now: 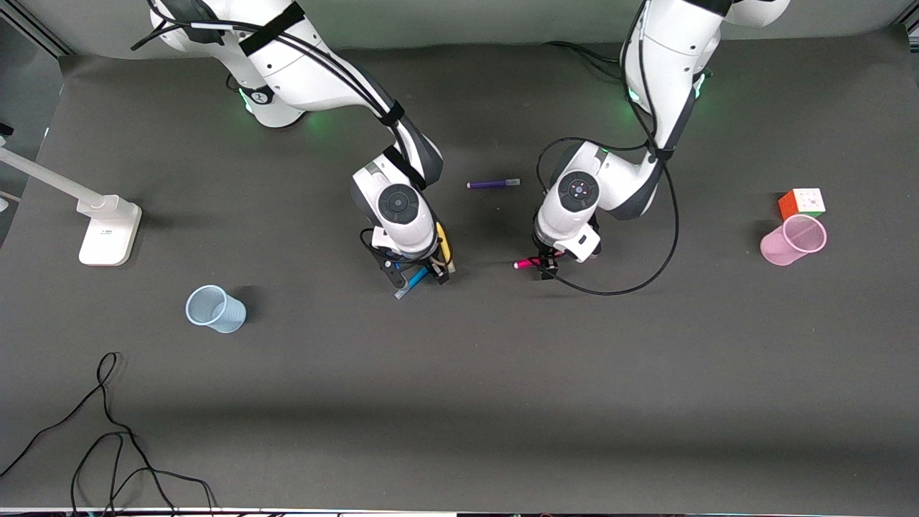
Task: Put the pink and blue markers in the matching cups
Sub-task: 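Close both grippers on the blue and pink markers, then carry the blue marker with the right gripper toward the mesh cup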
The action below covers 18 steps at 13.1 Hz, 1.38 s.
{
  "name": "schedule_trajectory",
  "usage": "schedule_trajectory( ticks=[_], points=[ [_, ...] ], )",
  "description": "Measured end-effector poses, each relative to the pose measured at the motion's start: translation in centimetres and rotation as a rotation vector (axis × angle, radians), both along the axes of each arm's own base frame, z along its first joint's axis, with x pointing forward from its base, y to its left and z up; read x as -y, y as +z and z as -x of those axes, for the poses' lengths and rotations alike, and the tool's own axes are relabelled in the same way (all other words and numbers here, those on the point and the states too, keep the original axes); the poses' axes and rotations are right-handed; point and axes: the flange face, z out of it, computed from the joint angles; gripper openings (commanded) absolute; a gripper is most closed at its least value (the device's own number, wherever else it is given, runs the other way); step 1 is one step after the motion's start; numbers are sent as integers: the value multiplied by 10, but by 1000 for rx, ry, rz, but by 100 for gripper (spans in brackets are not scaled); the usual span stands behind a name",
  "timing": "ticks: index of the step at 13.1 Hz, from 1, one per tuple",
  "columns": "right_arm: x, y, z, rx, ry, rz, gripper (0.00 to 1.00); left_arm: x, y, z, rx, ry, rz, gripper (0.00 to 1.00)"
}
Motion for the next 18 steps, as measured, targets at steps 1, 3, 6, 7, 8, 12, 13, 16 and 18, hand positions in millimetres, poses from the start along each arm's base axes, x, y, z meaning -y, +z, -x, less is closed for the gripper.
schedule_trajectory(
  ticks=[1, 3, 6, 7, 8, 12, 13, 16, 18],
  points=[
    [-1, 2, -1, 2, 1, -2, 33, 3, -1, 3, 8, -16, -16, 43],
    [-1, 4, -1, 2, 2, -1, 22, 7, -6, 12, 18, -39, -45, 10],
    [-1, 4, -1, 4, 5, -1, 5, 7, -8, 13, 22, -44, -56, 37],
    [-1, 4, -1, 4, 6, -1, 0, 6, -8, 12, 23, -43, -57, 65],
    [-1, 4, -1, 4, 7, -1, 0, 6, -8, 12, 23, -43, -57, 76],
    [0, 5, -2, 6, 13, -1, 0, 2, -7, 9, 27, -38, -61, 79],
    [1, 5, -3, 5, 20, 3, 0, 2, -7, 8, 29, -38, -60, 80],
    [11, 21, -14, -34, 45, 43, 0, 2, -3, 6, 36, -36, -57, 74],
    [19, 48, -22, -53, 67, 59, 0, 2, -3, 6, 37, -36, -58, 71]
  ],
)
